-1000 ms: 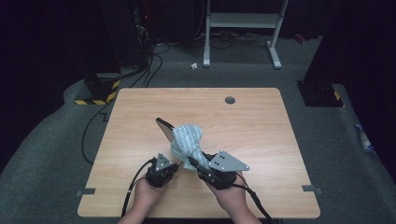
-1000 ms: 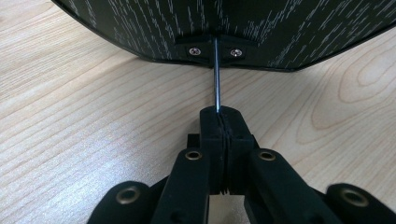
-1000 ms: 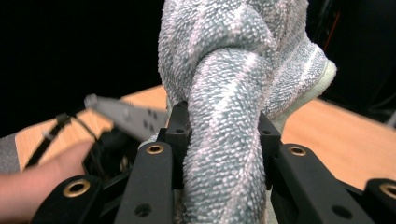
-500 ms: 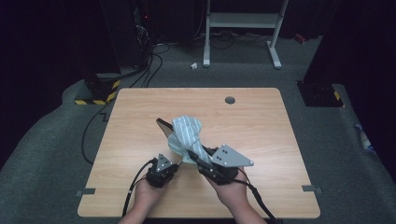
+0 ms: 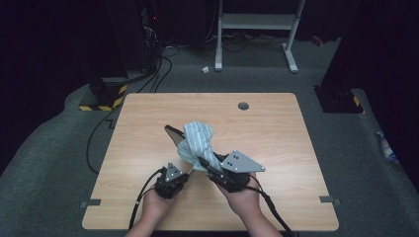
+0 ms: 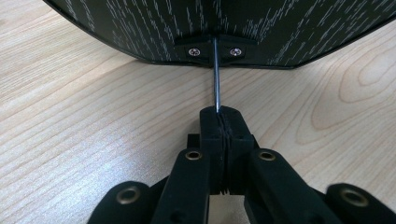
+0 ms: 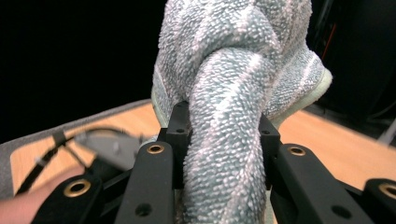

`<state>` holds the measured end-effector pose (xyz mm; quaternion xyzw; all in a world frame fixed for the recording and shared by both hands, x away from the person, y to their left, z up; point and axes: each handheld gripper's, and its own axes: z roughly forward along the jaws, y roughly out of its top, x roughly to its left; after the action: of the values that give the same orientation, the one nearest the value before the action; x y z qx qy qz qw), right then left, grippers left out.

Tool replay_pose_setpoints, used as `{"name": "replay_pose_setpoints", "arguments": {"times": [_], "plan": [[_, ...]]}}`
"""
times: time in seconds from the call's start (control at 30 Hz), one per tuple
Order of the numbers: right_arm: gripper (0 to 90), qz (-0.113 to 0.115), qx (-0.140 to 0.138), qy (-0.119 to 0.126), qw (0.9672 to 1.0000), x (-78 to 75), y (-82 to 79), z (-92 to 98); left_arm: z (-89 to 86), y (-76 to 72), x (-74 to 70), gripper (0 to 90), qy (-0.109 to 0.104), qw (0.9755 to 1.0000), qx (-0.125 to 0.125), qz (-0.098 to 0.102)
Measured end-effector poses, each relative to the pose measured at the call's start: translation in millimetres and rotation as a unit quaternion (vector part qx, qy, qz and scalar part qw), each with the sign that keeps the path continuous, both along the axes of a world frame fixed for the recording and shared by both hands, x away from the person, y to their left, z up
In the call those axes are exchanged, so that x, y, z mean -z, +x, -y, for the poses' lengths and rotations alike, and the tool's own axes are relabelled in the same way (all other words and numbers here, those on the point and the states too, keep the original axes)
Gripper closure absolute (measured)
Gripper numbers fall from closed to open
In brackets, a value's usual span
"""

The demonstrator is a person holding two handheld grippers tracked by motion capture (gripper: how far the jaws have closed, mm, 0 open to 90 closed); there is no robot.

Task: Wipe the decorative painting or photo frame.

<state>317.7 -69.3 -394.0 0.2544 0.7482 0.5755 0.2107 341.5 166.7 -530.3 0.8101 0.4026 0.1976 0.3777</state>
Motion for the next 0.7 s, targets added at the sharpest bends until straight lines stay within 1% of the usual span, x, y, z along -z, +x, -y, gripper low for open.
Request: {"name": "replay_pose_setpoints", "arguments": {"times": [0.1, 0.17, 0.3, 0.4, 0.47, 0.6, 0.63, 0.67, 0.7], "plan": [[68.1, -0.020, 0.002, -0.002, 0.9998, 16.1, -1.8, 8.9, -0.4, 0.2, -0.2, 88.8, 0.002, 1.0000, 0.002, -0.001], [68.2, -0.029, 0.003, -0.002, 0.9996, 25.4, -4.5, 15.0, -0.6, 0.3, -0.1, 88.8, 0.001, 1.0000, 0.002, -0.001], [68.2, -0.047, 0.009, -0.014, 0.9988, 42.4, -10.9, 26.6, -0.7, 0.4, -0.1, 88.8, 0.000, 1.0000, 0.002, -0.002], [68.1, -0.052, 0.014, -0.017, 0.9984, 45.3, -12.9, 31.4, -0.1, -0.1, -0.2, 88.8, 0.003, 1.0000, 0.001, -0.001], [68.1, -0.046, 0.015, -0.012, 0.9988, 40.1, -13.4, 31.7, 0.7, -0.4, 0.0, 88.8, 0.000, 1.0000, -0.003, -0.002], [68.2, -0.023, 0.009, 0.002, 0.9997, 19.0, -8.9, 22.7, 0.7, -0.4, -0.2, 88.8, 0.003, 1.0000, -0.002, 0.000], [68.2, -0.014, 0.007, 0.007, 0.9999, 9.8, -6.6, 18.1, 0.8, -0.3, 0.0, 88.8, 0.001, 1.0000, -0.003, 0.001], [68.2, -0.008, 0.006, 0.011, 0.9999, 4.2, -5.2, 15.1, 1.2, -0.7, 0.2, 88.8, -0.003, 1.0000, -0.002, -0.005], [68.2, 0.002, 0.004, 0.015, 0.9999, -5.3, -3.0, 10.0, 1.3, -0.7, 0.3, 88.8, -0.004, 1.0000, -0.001, -0.006]]}}
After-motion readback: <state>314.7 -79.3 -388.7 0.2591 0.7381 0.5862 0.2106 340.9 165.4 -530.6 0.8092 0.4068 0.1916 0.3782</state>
